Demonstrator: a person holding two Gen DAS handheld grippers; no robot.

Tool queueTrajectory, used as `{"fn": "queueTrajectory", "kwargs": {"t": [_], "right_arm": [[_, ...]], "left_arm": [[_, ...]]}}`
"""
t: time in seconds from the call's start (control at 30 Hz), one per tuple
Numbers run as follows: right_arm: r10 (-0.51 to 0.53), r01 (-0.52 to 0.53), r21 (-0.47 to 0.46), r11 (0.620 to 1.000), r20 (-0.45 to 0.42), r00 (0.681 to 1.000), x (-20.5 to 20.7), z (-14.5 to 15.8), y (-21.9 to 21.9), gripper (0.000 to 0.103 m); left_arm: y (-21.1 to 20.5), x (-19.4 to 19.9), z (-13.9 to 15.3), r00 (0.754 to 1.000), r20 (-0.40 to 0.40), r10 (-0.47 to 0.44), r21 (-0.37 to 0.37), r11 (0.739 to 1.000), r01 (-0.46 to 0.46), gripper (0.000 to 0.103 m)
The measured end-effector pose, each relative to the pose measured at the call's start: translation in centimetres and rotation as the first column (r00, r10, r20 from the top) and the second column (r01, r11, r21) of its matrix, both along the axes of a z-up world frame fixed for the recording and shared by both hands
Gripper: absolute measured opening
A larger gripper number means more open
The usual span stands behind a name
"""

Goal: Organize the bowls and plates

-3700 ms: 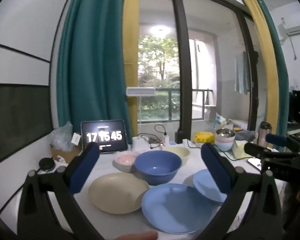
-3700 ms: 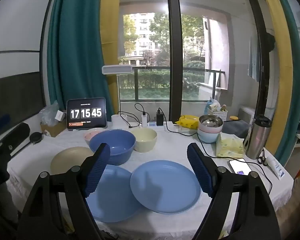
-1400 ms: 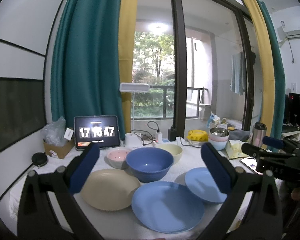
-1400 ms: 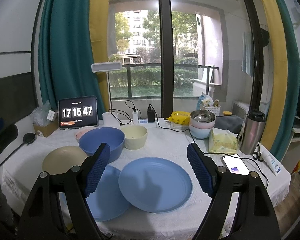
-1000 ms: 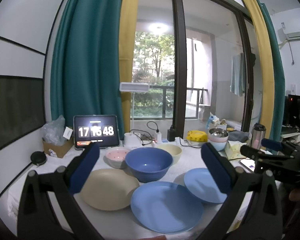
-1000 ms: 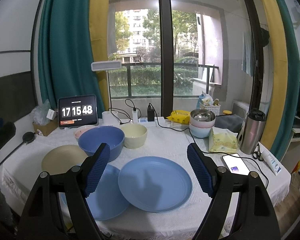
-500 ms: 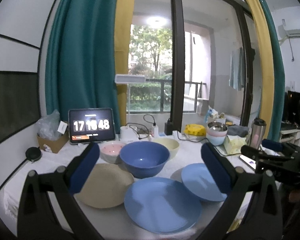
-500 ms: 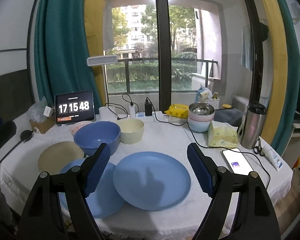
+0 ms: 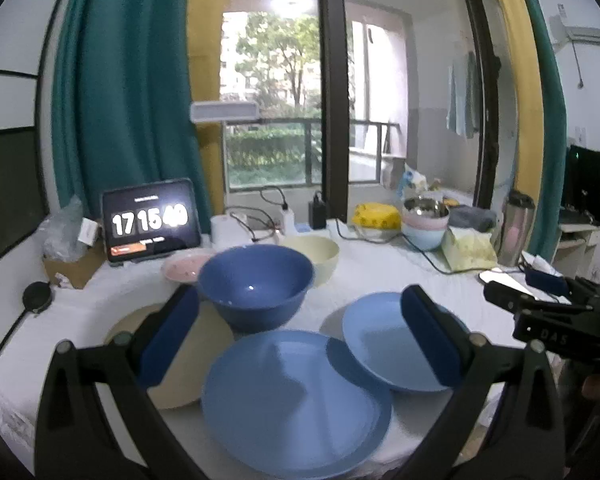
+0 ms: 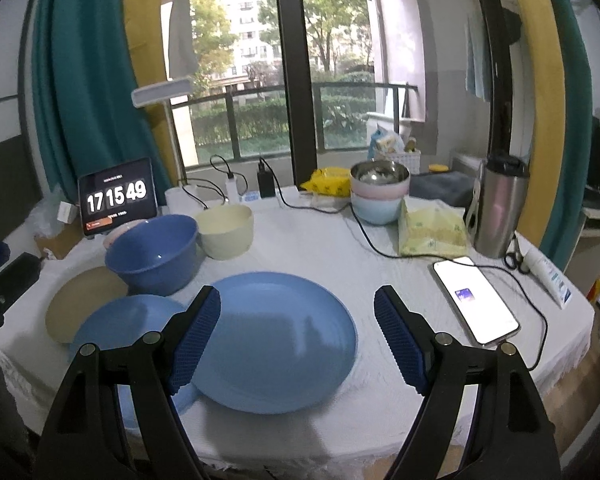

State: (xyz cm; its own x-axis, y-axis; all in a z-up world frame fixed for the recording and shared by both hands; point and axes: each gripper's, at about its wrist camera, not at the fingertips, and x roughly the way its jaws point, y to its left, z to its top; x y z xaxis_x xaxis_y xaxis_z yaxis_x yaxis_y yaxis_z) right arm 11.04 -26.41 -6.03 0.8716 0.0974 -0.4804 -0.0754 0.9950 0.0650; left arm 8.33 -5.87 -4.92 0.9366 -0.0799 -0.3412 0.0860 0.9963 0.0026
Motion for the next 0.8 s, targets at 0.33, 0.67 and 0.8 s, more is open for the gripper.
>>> {"fn": "queueTrajectory", "kwargs": {"t": [0.33, 0.67, 0.8], "right_arm": [[0.006, -0.004, 0.028, 1.000, -0.077, 0.997, 2.9, -3.0, -1.9, 0.080], [0.020, -0.013, 0.050, 0.999, -0.148, 0.989, 5.5, -5.6, -3.4, 0.066], [0.023, -0.015, 0.050, 0.999, -0.170, 0.985, 6.5, -6.5, -3.8, 0.062]], "left_arm": [[-2.4, 3.6, -2.7, 0.994, -0.109, -0.010, 0.022, 1.000, 0.013, 0.100], [-5.0, 7.4, -5.3, 0.975, -0.222, -0.026, 0.074, 0.996, 0.043, 0.085], [-5.6, 8.6, -6.6, 0.960, -0.277, -0.025, 0.083, 0.995, 0.050, 0.074]]}}
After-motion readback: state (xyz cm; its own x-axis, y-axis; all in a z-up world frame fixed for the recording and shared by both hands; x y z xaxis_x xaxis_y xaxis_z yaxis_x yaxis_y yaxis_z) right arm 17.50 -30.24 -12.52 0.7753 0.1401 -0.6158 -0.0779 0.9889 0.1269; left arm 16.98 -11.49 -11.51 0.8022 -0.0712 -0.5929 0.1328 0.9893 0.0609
